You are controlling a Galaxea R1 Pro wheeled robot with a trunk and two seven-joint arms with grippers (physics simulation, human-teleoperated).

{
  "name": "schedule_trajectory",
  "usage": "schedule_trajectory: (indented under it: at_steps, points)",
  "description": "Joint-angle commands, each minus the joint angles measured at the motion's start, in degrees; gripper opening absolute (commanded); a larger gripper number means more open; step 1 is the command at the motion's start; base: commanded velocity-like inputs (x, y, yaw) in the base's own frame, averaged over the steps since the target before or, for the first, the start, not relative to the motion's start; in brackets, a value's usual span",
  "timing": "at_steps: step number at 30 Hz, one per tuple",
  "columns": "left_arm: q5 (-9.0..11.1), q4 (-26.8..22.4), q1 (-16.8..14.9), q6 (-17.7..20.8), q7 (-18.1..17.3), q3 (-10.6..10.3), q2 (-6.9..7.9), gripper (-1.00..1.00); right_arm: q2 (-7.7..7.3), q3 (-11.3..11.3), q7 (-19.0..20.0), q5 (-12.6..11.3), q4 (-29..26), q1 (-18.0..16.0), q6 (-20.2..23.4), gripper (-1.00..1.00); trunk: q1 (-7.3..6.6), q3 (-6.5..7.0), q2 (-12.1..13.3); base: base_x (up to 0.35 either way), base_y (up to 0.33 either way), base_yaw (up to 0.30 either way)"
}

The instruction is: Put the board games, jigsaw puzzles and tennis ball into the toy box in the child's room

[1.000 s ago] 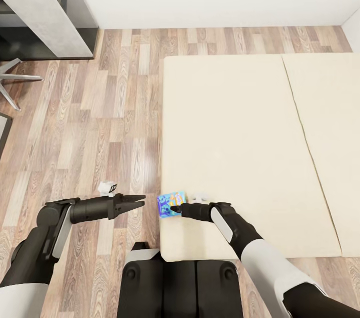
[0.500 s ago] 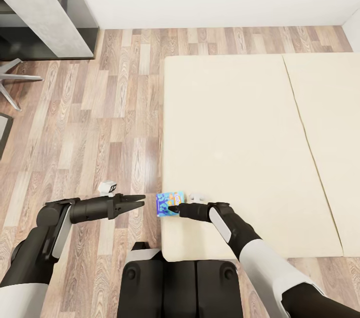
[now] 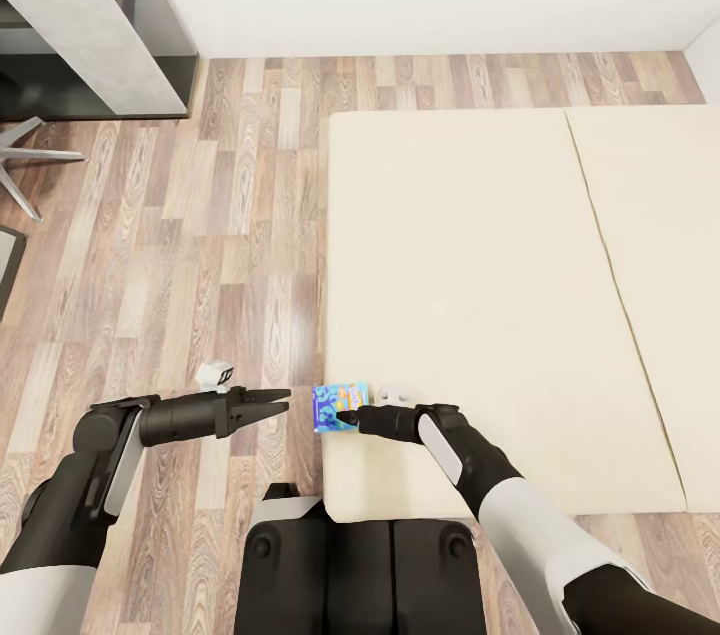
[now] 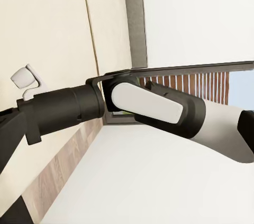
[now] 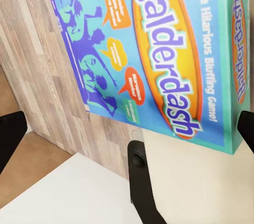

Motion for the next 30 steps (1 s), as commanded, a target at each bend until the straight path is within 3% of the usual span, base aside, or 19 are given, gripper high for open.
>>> schedule_trajectory:
  at_steps: [1,30]
  points:
    - [0.05,-0.01,-0.01,0.6,-0.16,0.0,0.03,1.0,-0.01,0.05,0.0,-0.17,-0.04,-0.02,0.25,1.0,0.03,-0.06,-0.09,0.0,0.0,0.0]
    - [0.05,-0.01,-0.01,0.6,-0.16,0.0,0.02,1.0,-0.01,0.05,0.0,-0.17,-0.04,-0.02,0.25,1.0,0.03,-0.06,-0.09,0.0,0.013,0.0]
